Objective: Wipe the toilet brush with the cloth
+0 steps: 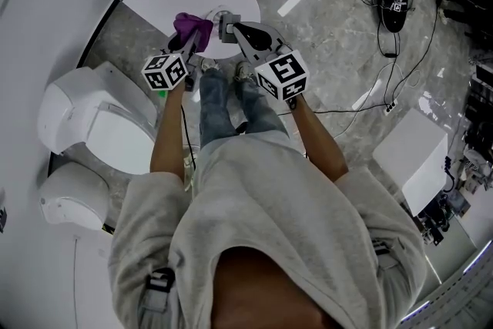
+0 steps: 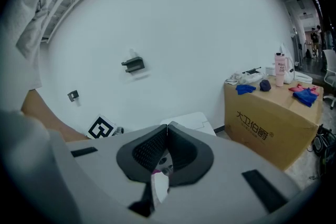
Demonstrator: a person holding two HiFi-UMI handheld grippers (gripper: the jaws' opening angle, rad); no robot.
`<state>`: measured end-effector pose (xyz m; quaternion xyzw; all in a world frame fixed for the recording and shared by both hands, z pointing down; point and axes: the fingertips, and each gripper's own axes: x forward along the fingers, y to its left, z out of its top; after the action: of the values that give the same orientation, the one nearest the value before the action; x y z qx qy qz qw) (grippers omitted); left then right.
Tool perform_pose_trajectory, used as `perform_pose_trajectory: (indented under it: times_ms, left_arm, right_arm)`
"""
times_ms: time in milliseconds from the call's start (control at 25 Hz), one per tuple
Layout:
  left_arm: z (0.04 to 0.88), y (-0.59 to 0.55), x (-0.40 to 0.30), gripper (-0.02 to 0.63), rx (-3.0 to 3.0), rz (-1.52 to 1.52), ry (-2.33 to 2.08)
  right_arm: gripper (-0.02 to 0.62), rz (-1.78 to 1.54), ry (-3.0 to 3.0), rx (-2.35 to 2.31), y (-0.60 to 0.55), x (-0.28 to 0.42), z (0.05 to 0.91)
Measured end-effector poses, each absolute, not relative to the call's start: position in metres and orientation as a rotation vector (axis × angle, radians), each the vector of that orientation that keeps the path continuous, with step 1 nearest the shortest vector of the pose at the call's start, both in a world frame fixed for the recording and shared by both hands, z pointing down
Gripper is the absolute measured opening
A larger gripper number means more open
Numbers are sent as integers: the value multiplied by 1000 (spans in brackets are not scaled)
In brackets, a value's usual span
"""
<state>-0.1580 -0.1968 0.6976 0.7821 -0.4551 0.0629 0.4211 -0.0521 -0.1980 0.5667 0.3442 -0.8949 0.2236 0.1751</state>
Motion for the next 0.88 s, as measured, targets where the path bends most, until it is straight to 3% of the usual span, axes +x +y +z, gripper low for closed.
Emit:
perform_pose_trajectory:
  times_ms: [400, 880]
  left_arm:
    - [603, -230, -165, 126, 2131, -53, -1204]
    - [525, -263, -92, 126, 2412, -105, -990]
  right_arm:
    - [31, 630, -2535, 965, -197, -52, 569]
    - [31, 635, -2536, 974, -195, -51, 570]
